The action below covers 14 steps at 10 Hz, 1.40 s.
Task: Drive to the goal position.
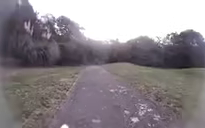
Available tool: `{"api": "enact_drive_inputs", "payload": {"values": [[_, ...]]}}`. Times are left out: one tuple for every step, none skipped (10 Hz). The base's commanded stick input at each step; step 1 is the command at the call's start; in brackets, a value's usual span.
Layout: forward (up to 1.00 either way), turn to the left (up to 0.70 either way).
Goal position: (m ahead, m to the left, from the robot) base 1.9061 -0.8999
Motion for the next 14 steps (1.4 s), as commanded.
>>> {"api": "enact_drive_inputs", "payload": {"values": [[0.50, 0.00], [0.50, 0.09], [0.50, 0.40], [0.50, 0.50], [0.50, 0.50], [0.50, 0.50], [0.50, 0.29], [0.50, 0.00], [0.50, 0.00], [0.50, 0.00], [0.50, 0.00], [0.50, 0.03], [0.50, 0.00], [0.50, 0.00]]}}
